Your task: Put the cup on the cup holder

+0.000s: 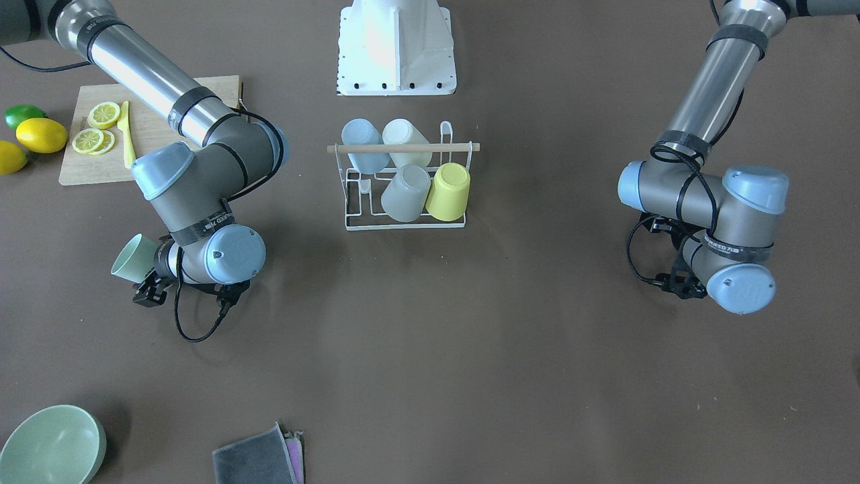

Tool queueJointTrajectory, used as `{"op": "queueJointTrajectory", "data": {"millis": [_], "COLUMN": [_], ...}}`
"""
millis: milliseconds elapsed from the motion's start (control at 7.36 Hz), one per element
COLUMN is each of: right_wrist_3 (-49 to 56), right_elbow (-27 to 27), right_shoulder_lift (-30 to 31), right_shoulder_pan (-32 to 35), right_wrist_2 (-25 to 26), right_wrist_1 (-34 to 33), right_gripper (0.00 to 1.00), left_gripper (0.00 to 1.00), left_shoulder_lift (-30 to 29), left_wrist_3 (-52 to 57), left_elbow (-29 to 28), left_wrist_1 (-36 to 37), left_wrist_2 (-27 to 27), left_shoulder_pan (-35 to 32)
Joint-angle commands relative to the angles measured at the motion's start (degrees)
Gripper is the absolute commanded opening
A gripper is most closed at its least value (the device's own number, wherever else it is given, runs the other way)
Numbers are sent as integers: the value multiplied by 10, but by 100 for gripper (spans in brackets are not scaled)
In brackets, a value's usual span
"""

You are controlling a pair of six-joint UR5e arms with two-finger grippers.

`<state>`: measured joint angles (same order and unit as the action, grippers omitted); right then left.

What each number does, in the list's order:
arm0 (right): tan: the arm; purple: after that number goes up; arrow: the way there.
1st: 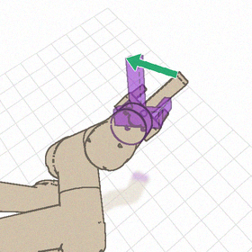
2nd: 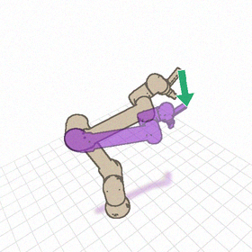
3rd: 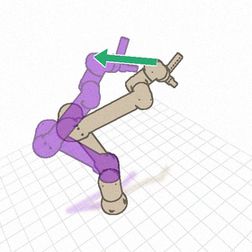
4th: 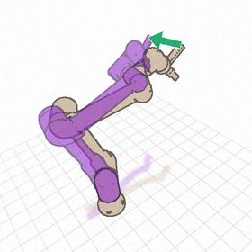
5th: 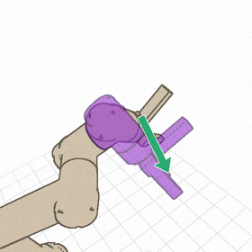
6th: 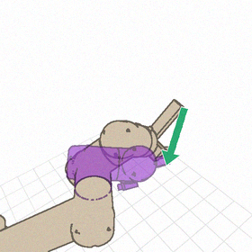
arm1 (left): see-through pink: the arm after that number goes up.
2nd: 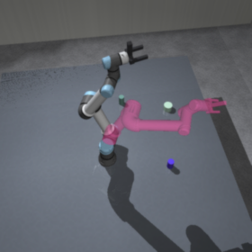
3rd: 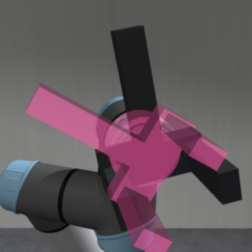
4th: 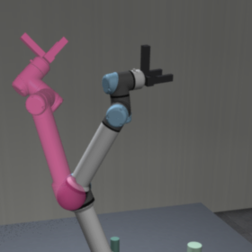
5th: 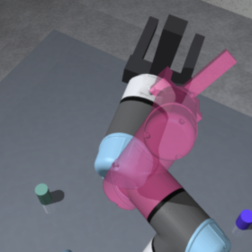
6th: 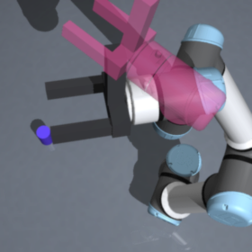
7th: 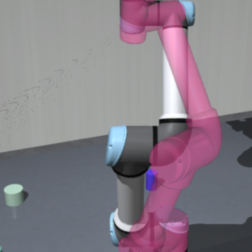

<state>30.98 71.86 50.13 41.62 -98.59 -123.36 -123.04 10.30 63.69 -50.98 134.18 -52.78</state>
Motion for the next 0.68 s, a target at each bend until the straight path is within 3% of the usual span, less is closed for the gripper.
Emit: {"op": "queueJointTrajectory", "data": {"millis": [0, 136, 544], "right_wrist_3": [5, 41, 86], "right_elbow": [40, 75, 136], "right_shoulder_lift": [9, 20, 45], "right_shoulder_pan": [6, 25, 57], "right_wrist_2": [9, 9, 9], "right_wrist_1": [-34, -56, -94], "right_gripper": [10, 0, 0], "left_gripper": [98, 98, 98], "left_shoulder_lift": [-2, -3, -4], "left_wrist_3": [0, 0, 1], "left_elbow": [-3, -3, -2], "left_wrist_1": [10, 11, 19], "left_wrist_2": [-1, -1, -1], "left_shoulder_pan": [2, 3, 8]}}
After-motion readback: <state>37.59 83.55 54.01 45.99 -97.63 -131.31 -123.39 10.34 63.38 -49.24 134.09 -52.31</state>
